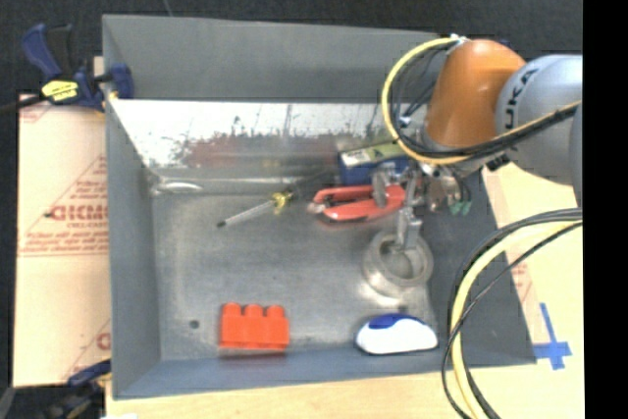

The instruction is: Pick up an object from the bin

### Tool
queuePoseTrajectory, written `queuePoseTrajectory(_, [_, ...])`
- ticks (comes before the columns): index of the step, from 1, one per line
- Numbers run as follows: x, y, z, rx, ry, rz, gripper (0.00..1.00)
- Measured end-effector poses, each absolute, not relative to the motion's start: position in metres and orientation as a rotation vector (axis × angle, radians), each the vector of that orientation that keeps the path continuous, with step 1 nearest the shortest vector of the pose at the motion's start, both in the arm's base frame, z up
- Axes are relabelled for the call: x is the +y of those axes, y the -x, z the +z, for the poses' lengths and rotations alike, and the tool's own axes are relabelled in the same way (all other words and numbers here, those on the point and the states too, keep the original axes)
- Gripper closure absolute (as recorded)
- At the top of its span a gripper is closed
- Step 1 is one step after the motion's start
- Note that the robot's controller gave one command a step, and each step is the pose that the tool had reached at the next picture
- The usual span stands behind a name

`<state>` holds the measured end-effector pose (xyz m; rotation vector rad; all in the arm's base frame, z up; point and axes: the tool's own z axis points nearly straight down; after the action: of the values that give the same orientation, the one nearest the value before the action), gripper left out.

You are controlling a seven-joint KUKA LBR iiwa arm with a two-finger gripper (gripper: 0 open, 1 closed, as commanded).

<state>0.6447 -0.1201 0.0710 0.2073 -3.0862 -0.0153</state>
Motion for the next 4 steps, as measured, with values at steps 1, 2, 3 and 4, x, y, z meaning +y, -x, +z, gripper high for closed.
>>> queuePoseTrajectory(1, [-0.150, -0.601, 0.088, -3.173, -0.054, 0.006, 0.00])
queuePoseTrajectory(2, [-0.117, -0.633, 0.073, -3.087, -0.162, -0.011, 0.00])
queuePoseTrajectory(3, [-0.108, -0.550, 0.076, -3.167, 0.034, 0.006, 0.00])
queuePoseTrajectory(4, [-0.105, -0.530, 0.077, -3.167, 0.056, 0.007, 0.00])
